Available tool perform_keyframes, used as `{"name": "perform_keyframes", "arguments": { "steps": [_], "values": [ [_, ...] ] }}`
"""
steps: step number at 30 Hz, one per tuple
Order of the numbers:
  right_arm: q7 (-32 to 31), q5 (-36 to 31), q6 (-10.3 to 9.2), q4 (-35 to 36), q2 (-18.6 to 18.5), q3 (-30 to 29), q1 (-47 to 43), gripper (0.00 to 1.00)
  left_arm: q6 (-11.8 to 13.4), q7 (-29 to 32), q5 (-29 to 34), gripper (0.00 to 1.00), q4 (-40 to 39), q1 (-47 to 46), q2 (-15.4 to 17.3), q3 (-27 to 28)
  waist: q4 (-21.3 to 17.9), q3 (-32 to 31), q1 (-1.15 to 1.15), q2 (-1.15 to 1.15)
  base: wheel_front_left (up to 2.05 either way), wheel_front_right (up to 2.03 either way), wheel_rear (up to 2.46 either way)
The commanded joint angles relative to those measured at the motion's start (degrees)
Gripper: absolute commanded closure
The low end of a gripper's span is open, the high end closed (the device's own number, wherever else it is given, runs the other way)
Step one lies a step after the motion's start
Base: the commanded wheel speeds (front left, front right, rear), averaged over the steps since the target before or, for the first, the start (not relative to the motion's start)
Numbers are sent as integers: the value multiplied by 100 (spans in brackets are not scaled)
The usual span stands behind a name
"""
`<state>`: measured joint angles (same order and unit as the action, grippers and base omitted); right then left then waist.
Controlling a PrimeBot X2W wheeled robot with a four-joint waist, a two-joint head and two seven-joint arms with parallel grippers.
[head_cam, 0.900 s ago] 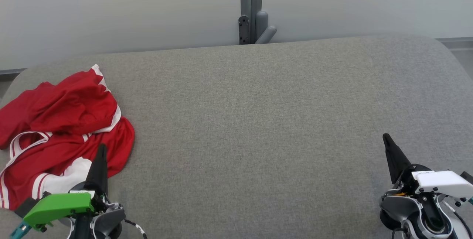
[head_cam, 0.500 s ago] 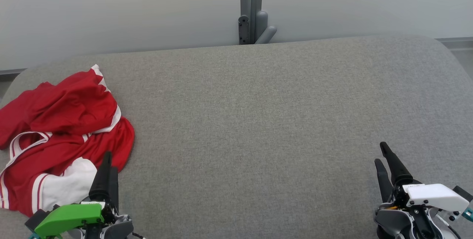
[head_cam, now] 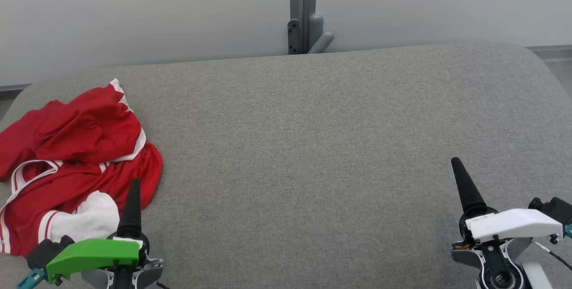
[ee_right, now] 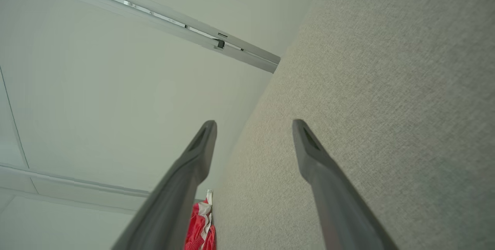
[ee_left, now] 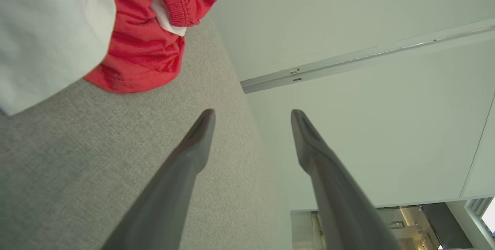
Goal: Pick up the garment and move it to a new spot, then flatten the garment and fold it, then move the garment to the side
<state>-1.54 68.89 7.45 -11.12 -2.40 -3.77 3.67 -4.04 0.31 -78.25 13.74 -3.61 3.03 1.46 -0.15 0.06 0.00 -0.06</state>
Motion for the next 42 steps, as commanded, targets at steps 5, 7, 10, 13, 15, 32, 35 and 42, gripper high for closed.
{"name": "perform_keyframes", "arguments": {
  "steps": [5,7,10,13,15,32,35,42],
  "values": [
    [169,-1090,2,294,-57,79,-8,0,108,-155,854,0,-128,-45,172,-178,1,-3,0,1,0,0,0],
    [216,-1375,2,338,-53,88,-26,0,134,-197,1125,0,-122,-35,206,-238,2,-3,0,1,0,0,0],
    [286,-1733,2,409,-48,119,-42,0,170,-261,1459,0,-119,-18,228,-294,4,0,0,1,0,0,0],
    [352,-2057,2,441,-49,147,-64,0,185,-323,1742,0,-128,-3,232,-326,10,3,0,1,0,0,0],
    [395,-2256,2,464,-53,168,-76,0,190,-362,1915,0,-139,8,232,-341,15,5,0,1,0,0,0],
    [711,-3566,3,623,-108,233,-187,0,154,-658,3213,0,-191,134,198,-303,36,5,0,2,0,0,0],
    [765,-3782,3,656,-104,209,-207,0,145,-709,3431,0,-189,146,183,-294,38,6,0,2,0,0,0],
    [903,-4311,3,687,-94,172,-280,0,95,-831,4005,0,-179,177,159,-263,40,12,0,3,0,0,0]
  ]
}}
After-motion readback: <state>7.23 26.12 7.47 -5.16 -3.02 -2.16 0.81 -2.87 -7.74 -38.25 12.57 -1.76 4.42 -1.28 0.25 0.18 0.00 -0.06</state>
